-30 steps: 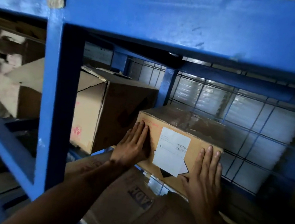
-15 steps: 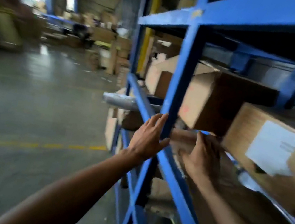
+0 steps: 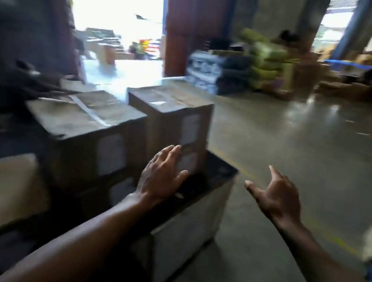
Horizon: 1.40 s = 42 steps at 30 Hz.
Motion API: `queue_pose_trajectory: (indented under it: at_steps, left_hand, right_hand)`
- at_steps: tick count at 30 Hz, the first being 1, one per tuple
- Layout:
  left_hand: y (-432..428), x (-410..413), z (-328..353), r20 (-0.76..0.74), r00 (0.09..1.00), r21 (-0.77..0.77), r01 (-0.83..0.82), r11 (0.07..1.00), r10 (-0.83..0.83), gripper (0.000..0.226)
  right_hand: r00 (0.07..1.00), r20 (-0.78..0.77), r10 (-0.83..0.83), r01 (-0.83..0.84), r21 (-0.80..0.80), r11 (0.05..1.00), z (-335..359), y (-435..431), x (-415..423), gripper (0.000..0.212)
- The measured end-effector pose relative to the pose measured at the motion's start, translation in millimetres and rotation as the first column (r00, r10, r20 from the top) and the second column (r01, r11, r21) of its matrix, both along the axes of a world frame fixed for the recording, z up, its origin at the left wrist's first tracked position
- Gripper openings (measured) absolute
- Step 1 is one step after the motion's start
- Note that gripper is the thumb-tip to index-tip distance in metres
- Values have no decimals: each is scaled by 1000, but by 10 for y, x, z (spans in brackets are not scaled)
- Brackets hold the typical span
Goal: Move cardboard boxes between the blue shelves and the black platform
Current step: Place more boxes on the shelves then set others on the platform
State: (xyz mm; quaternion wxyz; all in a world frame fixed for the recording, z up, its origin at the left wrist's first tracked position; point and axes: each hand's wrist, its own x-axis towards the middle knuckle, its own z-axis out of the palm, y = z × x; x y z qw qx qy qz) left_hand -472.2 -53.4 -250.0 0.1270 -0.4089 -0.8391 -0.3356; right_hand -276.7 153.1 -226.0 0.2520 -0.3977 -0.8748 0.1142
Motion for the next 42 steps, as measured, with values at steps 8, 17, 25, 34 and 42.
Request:
queue_pose_trajectory:
  at_steps: [8,17,25,34,42]
  left_hand:
    - [-2988,-230,88,6,877,-63,-480,875,481,73]
    - [-4660,-285,-278,444,569,-102,-735,670,692,76]
    - [-4952,-929,-989,706,361,-177,-743,645,609,83]
    - [-4856,-1610,-1511,702,399,-109,-759,642,591,108]
    - [-5069,-1587,-1767,779,485,80,-707,703,398,101]
  right_hand:
    - [889,-29,457,-457,-130,880,-148,-2147,-1380,93]
    - [679,57,732,-681,-324,657,-520,-3678,-2165,90]
    - [597,79,798,-677,-483,555,-1175,-3998,-3036,89]
    - [586,-64,808,-568,-744,353,-1581,-3959,-3839,80]
    - [678,-241,694,-489,-854,181,-1744,-4047,-4013,87]
